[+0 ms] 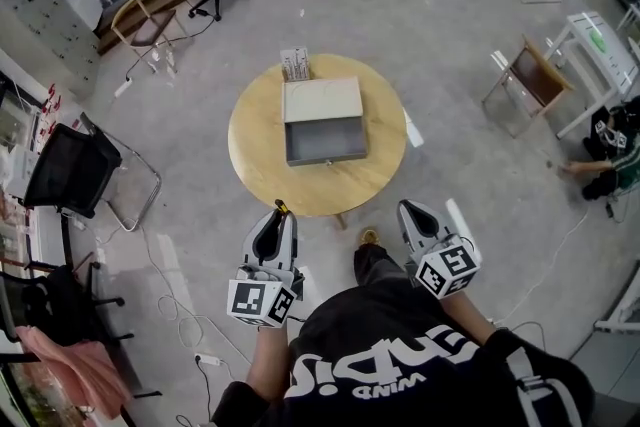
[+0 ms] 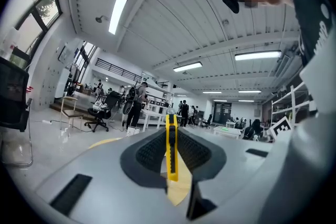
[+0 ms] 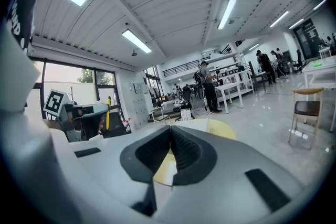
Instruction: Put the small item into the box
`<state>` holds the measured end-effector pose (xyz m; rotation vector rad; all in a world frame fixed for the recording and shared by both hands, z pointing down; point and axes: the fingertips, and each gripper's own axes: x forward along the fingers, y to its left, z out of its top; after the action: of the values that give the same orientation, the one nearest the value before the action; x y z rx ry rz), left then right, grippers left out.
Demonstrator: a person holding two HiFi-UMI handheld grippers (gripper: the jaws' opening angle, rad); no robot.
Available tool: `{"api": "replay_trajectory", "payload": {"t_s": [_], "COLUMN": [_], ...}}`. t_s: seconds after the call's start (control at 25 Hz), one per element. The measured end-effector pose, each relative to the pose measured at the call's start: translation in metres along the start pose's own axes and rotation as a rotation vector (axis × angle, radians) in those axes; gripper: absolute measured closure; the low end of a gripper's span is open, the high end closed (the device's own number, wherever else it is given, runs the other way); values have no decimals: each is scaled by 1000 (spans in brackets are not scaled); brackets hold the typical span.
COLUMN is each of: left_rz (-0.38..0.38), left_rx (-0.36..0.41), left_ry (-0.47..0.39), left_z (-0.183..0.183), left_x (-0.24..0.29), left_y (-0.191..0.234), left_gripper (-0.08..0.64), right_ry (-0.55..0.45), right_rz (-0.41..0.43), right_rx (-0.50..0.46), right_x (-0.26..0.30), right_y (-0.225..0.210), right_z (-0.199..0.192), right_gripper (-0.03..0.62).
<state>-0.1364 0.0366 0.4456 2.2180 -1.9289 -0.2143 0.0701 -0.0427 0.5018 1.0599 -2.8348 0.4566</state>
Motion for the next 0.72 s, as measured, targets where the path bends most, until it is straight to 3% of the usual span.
{"api": "replay_trajectory", "payload": {"t_s": [0.32, 0.72], "left_rz": [36, 117], "left_rx": [-24, -53], "left_ry": [-31, -71], "left_z": [28, 36], "left_x": [76, 144], "left_y": [23, 48], "left_gripper": [488, 488], "right_ry": [12, 19], "right_rz": [47, 116], "right_rx": [-20, -42], "right_x": [65, 133], "right_y": [-47, -96], "right_z": [45, 75], "right_gripper": [589, 589]}}
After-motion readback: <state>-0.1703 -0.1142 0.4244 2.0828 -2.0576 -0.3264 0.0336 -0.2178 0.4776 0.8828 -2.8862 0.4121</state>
